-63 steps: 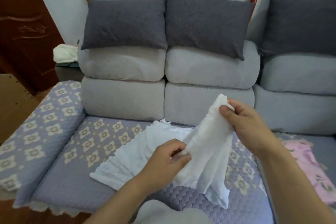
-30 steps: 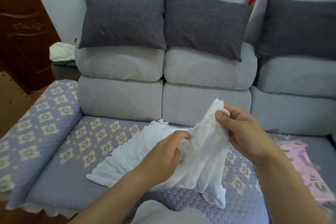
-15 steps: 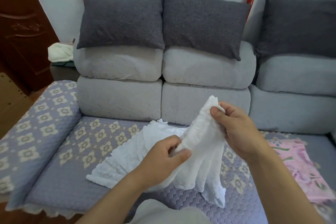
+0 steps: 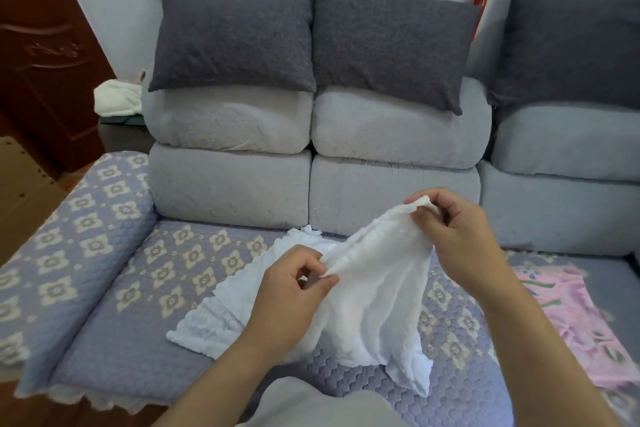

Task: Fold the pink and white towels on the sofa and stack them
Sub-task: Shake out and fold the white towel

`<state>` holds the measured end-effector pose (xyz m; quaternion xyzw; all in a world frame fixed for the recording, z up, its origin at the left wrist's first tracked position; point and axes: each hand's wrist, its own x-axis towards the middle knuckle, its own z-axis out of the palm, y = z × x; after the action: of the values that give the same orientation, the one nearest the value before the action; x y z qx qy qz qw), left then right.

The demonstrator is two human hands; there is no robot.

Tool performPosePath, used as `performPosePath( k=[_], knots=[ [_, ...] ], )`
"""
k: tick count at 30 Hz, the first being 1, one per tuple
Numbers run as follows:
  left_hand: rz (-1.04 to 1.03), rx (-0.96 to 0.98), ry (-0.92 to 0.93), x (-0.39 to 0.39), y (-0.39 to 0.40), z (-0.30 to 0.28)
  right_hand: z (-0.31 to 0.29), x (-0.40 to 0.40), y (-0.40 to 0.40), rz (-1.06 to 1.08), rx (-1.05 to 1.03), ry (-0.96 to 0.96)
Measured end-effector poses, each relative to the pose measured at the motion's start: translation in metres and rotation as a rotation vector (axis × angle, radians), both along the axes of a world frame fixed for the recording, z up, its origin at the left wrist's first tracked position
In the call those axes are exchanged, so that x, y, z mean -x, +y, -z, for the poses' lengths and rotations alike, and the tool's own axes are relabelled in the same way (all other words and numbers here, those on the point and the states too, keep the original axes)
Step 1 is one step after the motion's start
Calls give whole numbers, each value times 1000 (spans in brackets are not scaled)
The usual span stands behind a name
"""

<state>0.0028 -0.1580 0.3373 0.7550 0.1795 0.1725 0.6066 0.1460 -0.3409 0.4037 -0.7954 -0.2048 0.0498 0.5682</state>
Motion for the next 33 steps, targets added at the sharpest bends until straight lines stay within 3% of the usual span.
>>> performPosePath(
  k=[2,4,6,9,18,26,30,33],
  knots=[
    [8,33,2,1,1,-2,4,-1,-1,20,50,-51],
    [84,-53,-14,1,2,-6,6,0,0,28,60,-74],
    [191,-148,-12,1,0,-11,5,3,3,22,42,-57],
    [286,-107,13,1,-5,-16,2,5,6,4,-56,28],
    [0,-167,-231,-9,-16,-17,14,12,25,164,-134,198],
    [-42,-88,-123,-11,-19,-20,9,25,33,214,-152,250],
    [59,-35,-68,-15,-20,-25,2,29,34,-77,41,80],
    [98,-6,-69,-18,-8,-29,-5,20,25,-396,442,-11]
  ],
)
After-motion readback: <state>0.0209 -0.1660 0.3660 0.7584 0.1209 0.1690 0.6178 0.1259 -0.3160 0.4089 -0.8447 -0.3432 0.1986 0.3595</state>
